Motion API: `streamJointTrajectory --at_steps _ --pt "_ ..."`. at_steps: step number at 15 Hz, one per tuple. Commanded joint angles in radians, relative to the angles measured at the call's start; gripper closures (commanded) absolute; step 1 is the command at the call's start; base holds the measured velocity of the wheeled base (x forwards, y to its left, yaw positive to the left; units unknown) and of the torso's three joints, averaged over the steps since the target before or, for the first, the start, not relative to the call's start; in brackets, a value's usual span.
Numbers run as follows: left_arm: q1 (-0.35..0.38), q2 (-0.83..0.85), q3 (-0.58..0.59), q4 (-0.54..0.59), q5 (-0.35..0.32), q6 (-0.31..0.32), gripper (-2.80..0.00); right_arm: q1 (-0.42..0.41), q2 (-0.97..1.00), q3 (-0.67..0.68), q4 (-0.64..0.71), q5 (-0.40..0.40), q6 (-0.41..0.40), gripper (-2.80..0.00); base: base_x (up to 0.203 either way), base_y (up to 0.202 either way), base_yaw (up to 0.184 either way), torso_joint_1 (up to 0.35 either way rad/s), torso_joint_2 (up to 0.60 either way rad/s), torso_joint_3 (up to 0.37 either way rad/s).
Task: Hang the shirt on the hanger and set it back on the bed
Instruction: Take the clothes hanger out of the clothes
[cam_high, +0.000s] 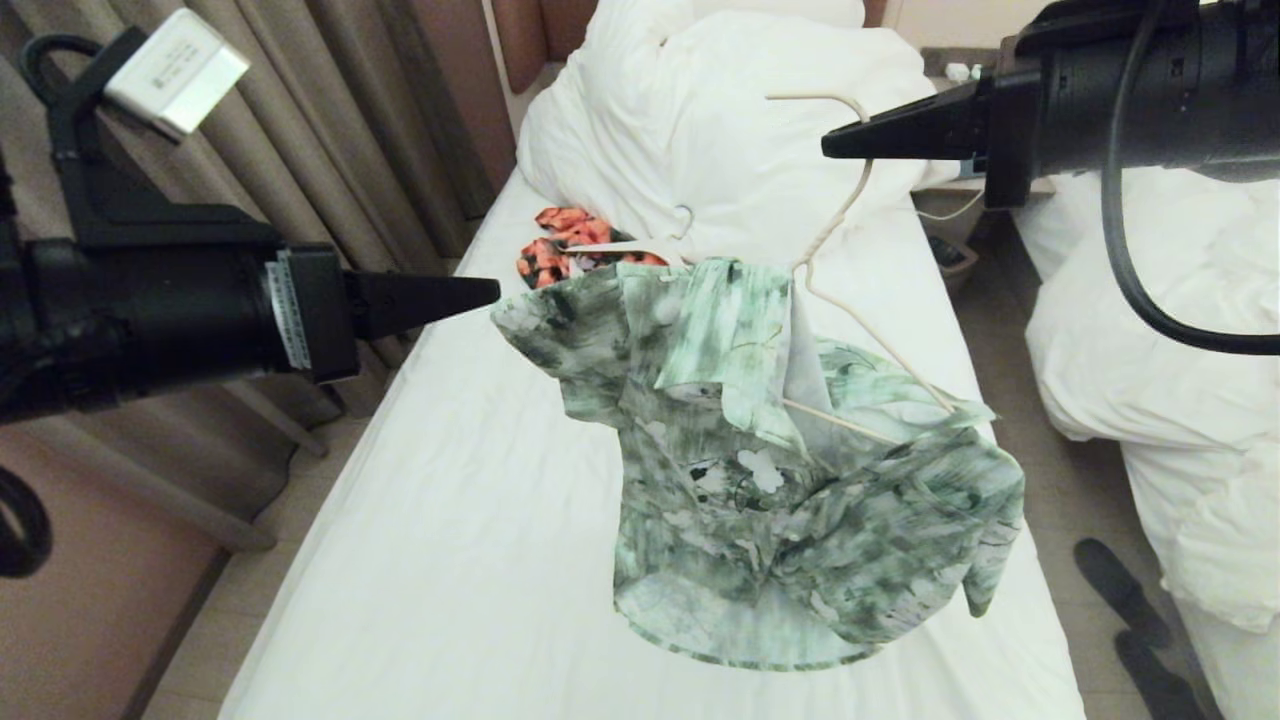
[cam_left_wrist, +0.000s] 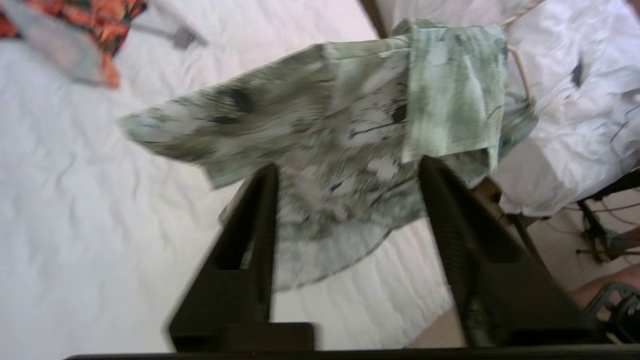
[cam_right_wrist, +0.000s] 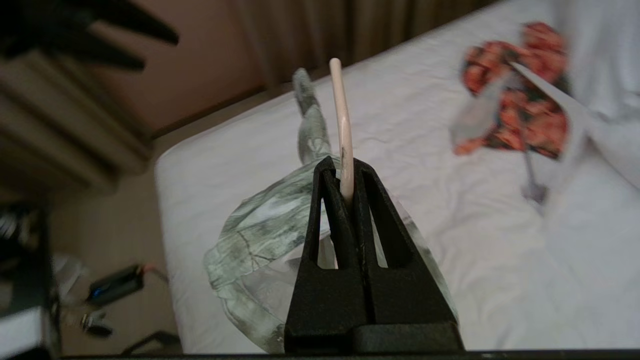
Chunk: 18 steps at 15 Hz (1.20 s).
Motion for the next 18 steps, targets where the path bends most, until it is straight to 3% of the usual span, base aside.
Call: streamJointTrajectory --at_steps 1,5,9,11,13,14,18 --pt "0.029 -0.009 -0.030 0.059 -0.011 0.003 0.00 -0.060 0.035 0.003 0.006 0.140 -0.044 0.00 0.000 0.000 0.000 0.000 0.00 0.000" --pt "0.034 0.136 0.018 -0.003 -0.140 0.000 0.00 -0.112 0.058 -0.017 0.069 0.286 -0.064 0.00 0.000 0.000 0.000 0.000 0.00 0.000" --pt "0.095 0.306 0.237 -0.528 -0.251 0.010 0.00 -0.139 0.059 -0.101 0.198 0.353 -0.065 0.00 0.000 0.000 0.000 0.000 0.00 0.000" --pt "0.160 0.331 0.310 -0.645 -0.408 0.041 0.00 -0.139 0.058 -0.100 0.208 0.353 -0.065 0.00 0.000 0.000 0.000 0.000 0.00 0.000" --pt "0.177 0.362 0.325 -0.686 -0.434 0.054 0.00 -0.139 0.058 -0.100 0.224 0.353 -0.065 0.00 0.000 0.000 0.000 0.000 0.00 0.000" --pt "0.190 0.374 0.333 -0.716 -0.435 0.060 -2.80 -0.139 0.060 -0.100 0.223 0.352 -0.065 0.00 0.000 0.000 0.000 0.000 0.00 0.000" --pt "0.271 0.397 0.334 -0.768 -0.463 0.101 -2.80 -0.120 0.076 -0.100 0.230 0.353 -0.065 0.00 0.000 0.000 0.000 0.000 0.00 0.000"
